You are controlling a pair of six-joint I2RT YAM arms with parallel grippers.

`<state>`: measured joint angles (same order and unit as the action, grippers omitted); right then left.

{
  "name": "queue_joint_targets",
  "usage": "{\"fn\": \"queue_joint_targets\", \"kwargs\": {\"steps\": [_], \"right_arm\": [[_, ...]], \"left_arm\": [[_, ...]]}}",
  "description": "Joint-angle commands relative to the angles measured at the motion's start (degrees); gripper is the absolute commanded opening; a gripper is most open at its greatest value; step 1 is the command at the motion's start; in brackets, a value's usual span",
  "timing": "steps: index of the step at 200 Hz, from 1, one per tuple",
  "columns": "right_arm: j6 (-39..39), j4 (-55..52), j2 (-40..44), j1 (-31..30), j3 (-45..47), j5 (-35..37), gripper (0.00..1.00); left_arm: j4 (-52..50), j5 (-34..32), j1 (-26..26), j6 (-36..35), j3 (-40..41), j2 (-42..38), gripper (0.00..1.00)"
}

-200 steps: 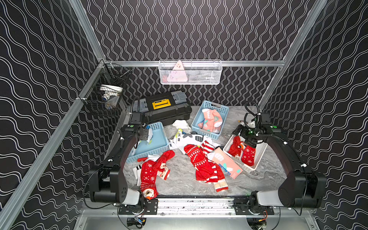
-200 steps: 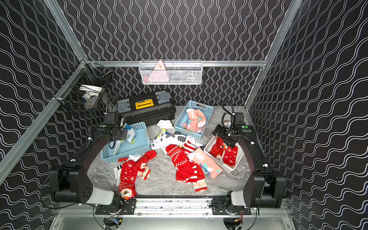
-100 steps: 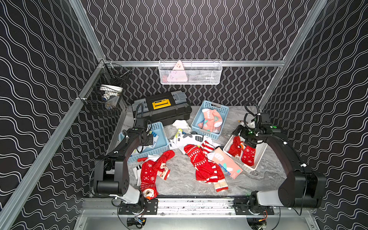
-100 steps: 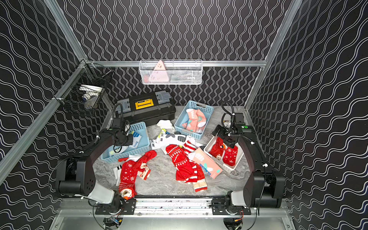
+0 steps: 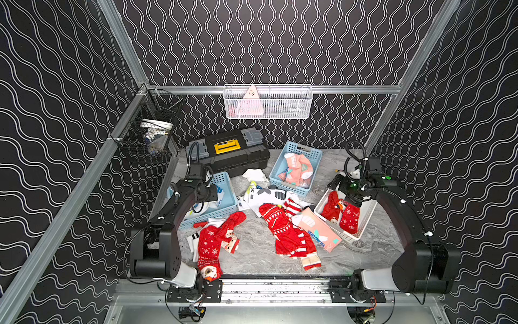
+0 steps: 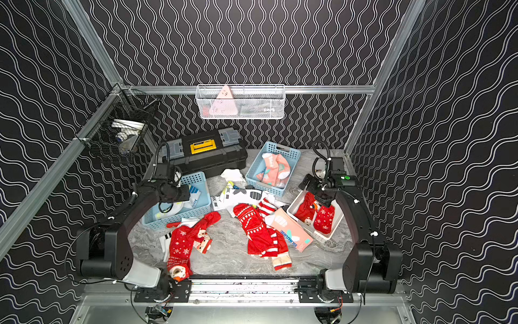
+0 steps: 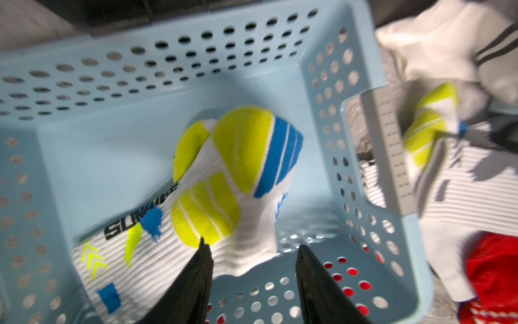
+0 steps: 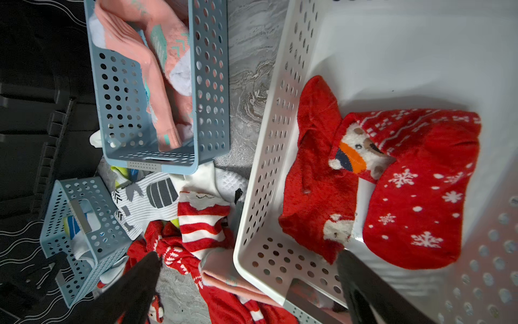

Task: Sort the socks into the basket by color
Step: Place the sock in the bin, then pick up the sock at the center of the board.

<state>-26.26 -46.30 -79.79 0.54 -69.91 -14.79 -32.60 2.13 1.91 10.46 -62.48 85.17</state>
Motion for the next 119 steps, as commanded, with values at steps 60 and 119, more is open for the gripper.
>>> {"fn": "queue_joint_targets", "kwargs": {"steps": [60,119], "right_arm": [[2.1,-3.7,-0.3,-4.8,-5.5,3.6,1.00],[5.2,-5.3,-4.6,-20.7,-11.0,4.2,0.88]], "left_arm": [[-2.3,9.1,0.1,3.0,-9.5,-6.5,0.58],[-2.3,13.1,-4.5,7.6,-8.0,-10.8,0.56]]}}
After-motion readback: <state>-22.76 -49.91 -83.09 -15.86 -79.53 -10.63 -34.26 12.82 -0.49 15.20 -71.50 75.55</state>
